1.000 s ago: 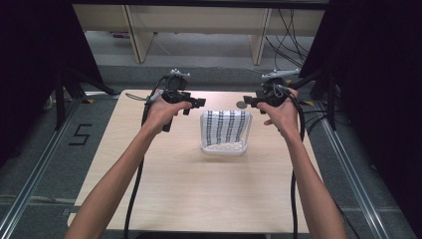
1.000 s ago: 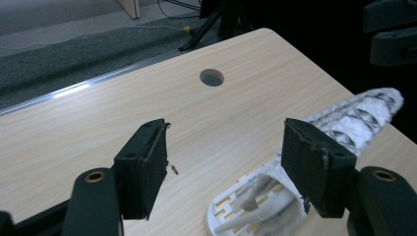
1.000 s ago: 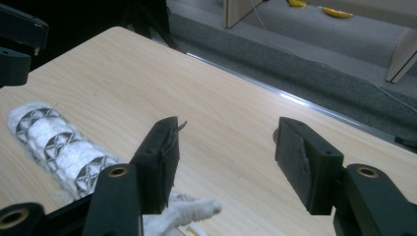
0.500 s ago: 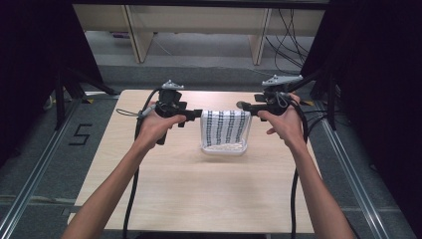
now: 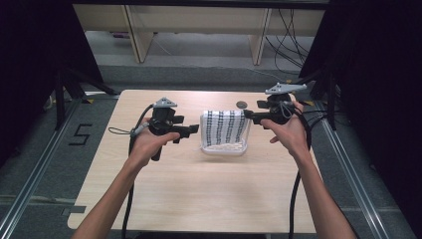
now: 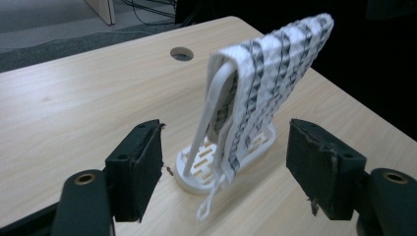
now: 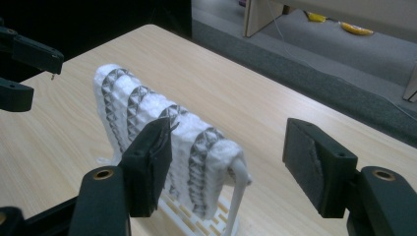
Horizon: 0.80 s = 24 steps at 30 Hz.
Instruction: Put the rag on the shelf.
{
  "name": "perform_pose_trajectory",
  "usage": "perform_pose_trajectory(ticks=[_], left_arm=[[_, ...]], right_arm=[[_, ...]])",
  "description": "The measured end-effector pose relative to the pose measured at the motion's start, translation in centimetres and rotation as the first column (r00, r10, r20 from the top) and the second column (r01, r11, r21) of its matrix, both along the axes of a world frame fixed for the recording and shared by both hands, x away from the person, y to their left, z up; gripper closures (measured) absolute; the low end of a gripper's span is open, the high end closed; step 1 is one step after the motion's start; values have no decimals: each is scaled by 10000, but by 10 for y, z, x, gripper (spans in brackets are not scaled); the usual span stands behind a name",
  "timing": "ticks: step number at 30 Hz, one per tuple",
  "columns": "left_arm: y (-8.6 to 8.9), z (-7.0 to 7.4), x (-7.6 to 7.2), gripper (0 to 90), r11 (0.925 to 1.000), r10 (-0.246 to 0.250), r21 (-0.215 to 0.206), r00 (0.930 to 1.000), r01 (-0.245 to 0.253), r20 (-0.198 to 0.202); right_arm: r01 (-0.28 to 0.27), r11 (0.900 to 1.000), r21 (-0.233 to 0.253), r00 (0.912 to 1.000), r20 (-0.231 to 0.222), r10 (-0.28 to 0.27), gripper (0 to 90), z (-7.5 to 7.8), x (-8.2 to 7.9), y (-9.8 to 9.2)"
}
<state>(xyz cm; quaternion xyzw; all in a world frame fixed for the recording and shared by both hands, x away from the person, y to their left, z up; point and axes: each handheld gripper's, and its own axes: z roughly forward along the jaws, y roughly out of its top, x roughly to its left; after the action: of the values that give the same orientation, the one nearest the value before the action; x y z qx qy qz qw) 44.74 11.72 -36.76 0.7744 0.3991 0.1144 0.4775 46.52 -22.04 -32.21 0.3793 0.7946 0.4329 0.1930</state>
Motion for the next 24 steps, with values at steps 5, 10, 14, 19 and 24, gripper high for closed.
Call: perform_pose_trajectory(ticks=[5, 10, 14, 19, 24], left_arm=[[3, -9, -4, 288, 9999, 4, -137, 10000, -5, -96], [4, -13, -9, 285, 9999, -83, -135, 10000, 83, -28], [4, -15, -14, 282, 9999, -96, -100, 9999, 97, 31], [3, -19, -18, 280, 9997, -235, -101, 9997, 235, 84], [1, -20, -24, 273, 9994, -329, 72, 9993, 328, 158]], right_arm=[[-56, 10000, 69, 9999, 96, 56, 362, -5, -4, -2], [-37, 9997, 233, 9999, 128, 34, 350, -8, -10, -2], [-28, 9992, 394, 10000, 86, 25, 342, -12, -15, -1], [-23, 9990, 445, 9999, 156, 16, 336, -17, -21, -1], [-185, 9984, 538, 9994, 313, 169, 328, -18, -27, -2]])
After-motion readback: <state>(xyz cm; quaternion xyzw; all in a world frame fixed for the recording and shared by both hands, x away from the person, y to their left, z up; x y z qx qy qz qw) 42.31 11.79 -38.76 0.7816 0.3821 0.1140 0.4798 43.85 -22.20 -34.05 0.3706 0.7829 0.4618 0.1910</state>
